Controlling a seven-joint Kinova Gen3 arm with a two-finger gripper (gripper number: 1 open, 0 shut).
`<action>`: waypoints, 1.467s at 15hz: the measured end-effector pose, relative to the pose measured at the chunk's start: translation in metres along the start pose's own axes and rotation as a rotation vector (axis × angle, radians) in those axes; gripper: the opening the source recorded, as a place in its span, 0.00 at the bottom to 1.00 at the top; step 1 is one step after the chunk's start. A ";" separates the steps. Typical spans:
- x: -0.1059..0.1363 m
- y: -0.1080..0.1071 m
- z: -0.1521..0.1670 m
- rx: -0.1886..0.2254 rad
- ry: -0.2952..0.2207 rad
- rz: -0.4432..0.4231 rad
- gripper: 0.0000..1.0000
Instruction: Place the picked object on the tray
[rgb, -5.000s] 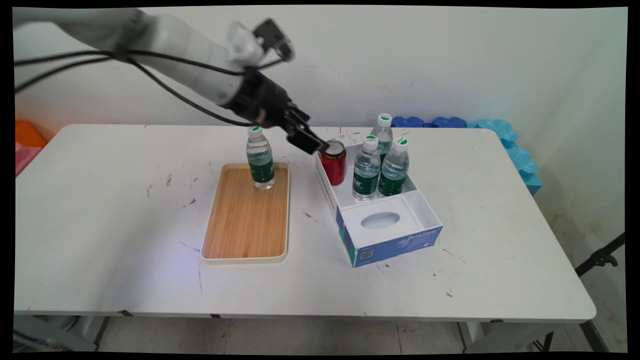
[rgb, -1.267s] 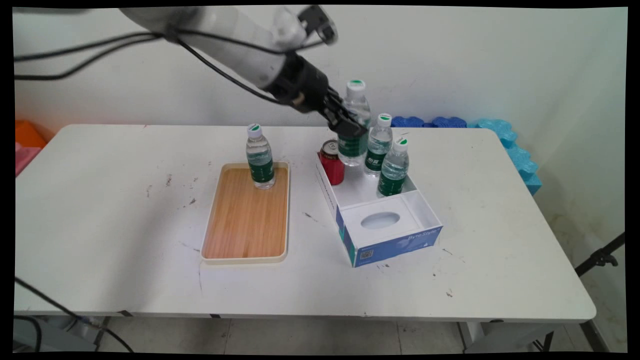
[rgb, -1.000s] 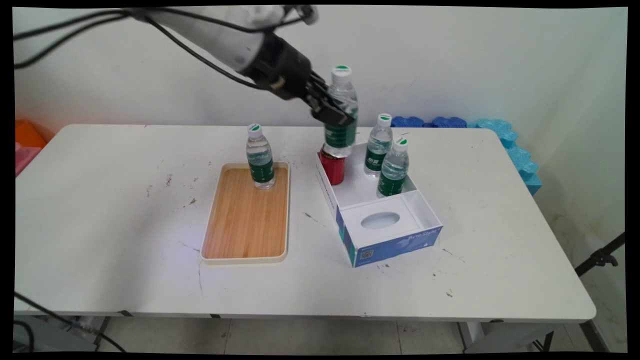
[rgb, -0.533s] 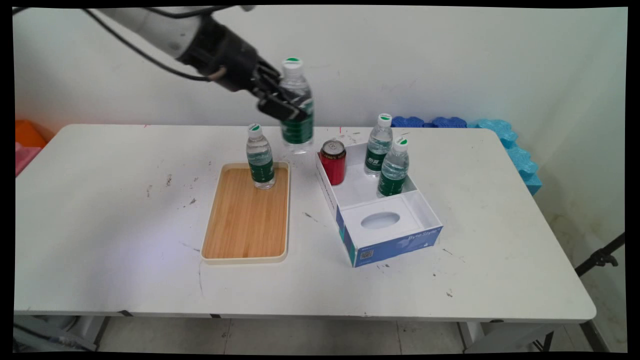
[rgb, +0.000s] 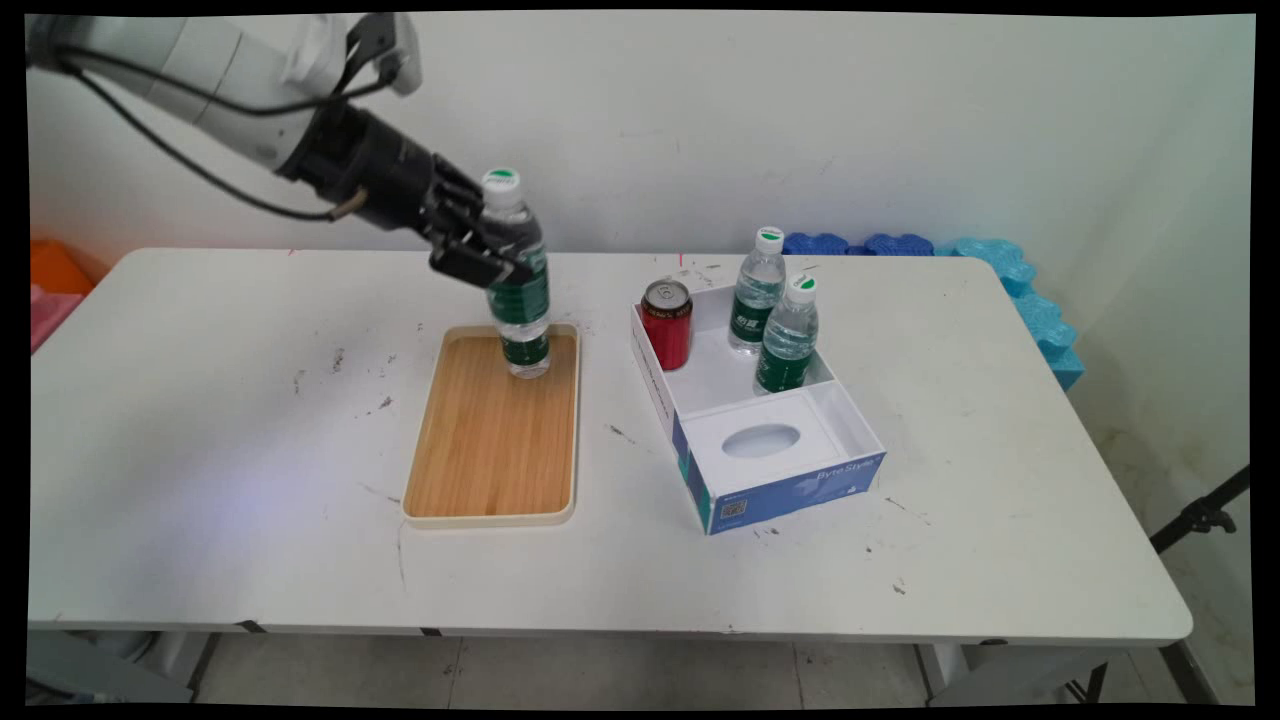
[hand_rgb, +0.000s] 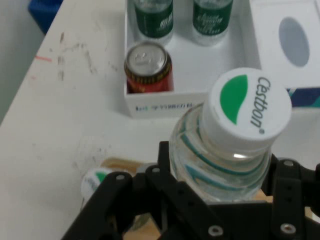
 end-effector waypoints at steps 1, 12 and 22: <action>-0.006 -0.001 0.002 0.000 -0.003 -0.002 0.00; -0.080 0.004 0.049 -0.048 -0.020 -0.032 0.00; -0.103 0.005 0.085 -0.072 0.014 -0.031 0.00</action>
